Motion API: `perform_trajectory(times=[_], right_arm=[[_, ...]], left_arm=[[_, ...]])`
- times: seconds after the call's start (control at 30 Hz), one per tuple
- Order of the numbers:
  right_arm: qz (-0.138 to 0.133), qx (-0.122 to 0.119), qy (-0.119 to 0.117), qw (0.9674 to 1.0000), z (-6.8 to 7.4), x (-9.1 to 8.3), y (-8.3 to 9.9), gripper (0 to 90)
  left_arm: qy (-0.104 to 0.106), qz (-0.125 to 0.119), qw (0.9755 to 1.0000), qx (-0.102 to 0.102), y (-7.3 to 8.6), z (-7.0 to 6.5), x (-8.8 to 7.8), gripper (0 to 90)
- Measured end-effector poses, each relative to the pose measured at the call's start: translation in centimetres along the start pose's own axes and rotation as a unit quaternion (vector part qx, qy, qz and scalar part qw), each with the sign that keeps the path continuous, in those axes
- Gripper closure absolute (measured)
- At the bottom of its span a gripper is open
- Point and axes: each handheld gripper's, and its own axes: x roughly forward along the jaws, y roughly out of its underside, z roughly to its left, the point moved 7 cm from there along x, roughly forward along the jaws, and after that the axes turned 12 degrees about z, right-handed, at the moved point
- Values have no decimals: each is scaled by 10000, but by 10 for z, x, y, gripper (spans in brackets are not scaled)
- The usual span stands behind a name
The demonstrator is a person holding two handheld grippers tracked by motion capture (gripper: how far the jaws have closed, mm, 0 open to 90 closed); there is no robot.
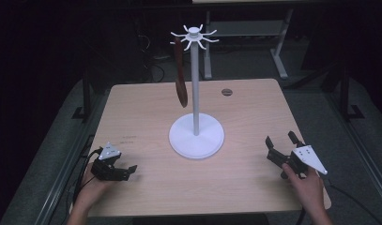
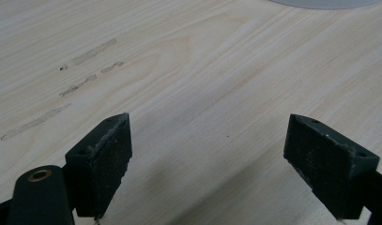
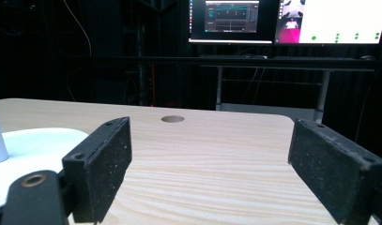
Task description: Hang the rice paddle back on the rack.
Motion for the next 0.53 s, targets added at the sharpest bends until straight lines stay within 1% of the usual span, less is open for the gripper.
perform_trajectory(times=[0.27, 0.53], right_arm=[[-1, 4, -2, 10000, 0, 0, 0, 130], [-1, 4, -2, 10000, 0, 0, 0, 131]], left_arm=[[0, 79, 9999, 81, 1, -1, 2, 151], [-19, 87, 9998, 155, 0, -2, 2, 151]])
